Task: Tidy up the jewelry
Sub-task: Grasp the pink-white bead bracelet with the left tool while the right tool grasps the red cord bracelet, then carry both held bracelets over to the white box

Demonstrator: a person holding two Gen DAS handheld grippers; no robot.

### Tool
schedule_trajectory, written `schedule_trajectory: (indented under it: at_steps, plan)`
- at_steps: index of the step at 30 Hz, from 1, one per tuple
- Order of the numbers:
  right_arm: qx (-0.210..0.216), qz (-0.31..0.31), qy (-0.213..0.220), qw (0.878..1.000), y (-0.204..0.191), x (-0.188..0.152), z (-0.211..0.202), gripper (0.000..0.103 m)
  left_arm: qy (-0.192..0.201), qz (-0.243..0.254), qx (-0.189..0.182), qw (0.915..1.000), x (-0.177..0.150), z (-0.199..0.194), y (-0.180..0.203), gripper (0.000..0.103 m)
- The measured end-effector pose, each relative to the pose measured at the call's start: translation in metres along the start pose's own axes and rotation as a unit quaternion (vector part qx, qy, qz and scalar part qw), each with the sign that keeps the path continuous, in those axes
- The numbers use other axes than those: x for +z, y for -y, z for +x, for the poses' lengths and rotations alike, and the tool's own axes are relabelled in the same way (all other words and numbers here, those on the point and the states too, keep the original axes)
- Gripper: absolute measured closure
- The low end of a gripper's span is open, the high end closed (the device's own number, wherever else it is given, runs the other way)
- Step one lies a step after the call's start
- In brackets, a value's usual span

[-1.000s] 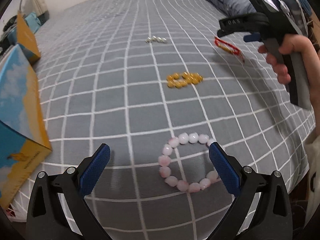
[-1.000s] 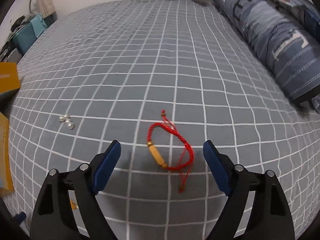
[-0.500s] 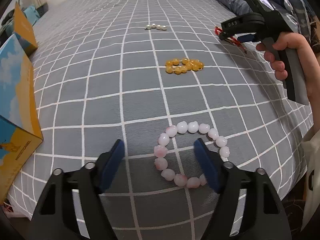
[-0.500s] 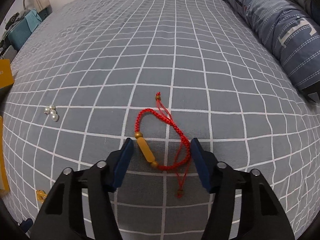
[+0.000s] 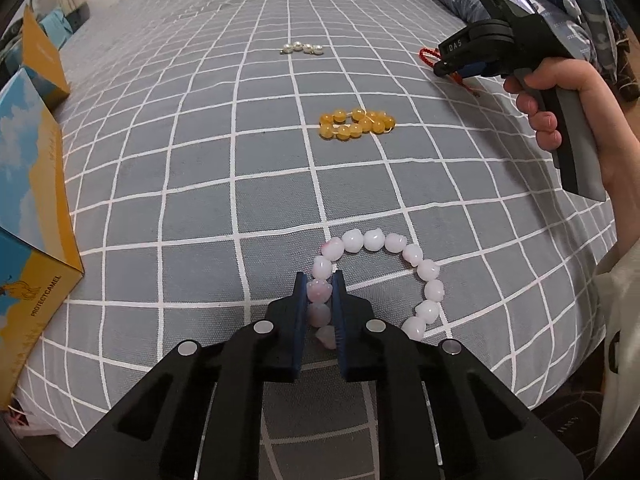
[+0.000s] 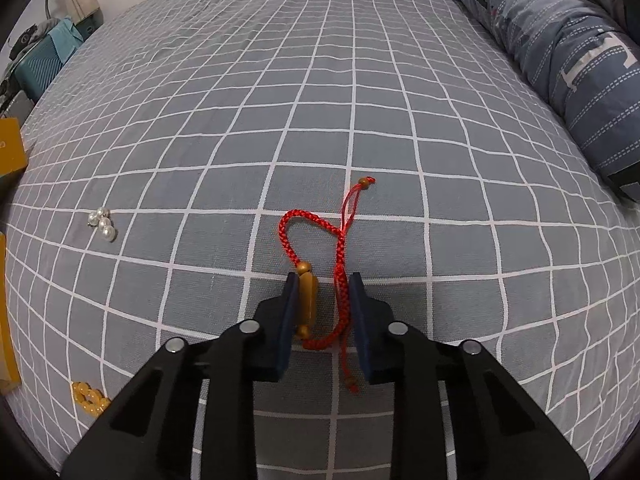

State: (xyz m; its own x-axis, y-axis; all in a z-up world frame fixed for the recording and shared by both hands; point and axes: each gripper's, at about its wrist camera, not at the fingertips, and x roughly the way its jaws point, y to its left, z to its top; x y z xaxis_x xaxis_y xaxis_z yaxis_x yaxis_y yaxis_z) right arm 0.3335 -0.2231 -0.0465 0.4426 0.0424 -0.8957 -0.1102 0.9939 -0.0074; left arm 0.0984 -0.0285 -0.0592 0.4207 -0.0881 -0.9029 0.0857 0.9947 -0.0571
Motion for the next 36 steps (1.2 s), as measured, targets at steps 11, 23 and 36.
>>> schedule_trajectory:
  at_steps: [11, 23, 36]
  plan:
    - [0.008, 0.015, -0.002, 1.0, 0.0, -0.001, -0.003, 0.096, 0.013, -0.004, -0.016, 0.9998, 0.005, -0.013, -0.001, 0.091]
    - [0.009, 0.02, 0.014, 1.0, -0.003, -0.003, -0.017, 0.096, 0.03, -0.007, -0.023, 0.9993, 0.011, -0.031, 0.001, 0.091]
    - [0.016, 0.023, 0.041, 0.999, -0.008, -0.007, -0.05, 0.096, 0.063, -0.011, -0.025, 0.9977, 0.023, -0.058, -0.001, 0.091]
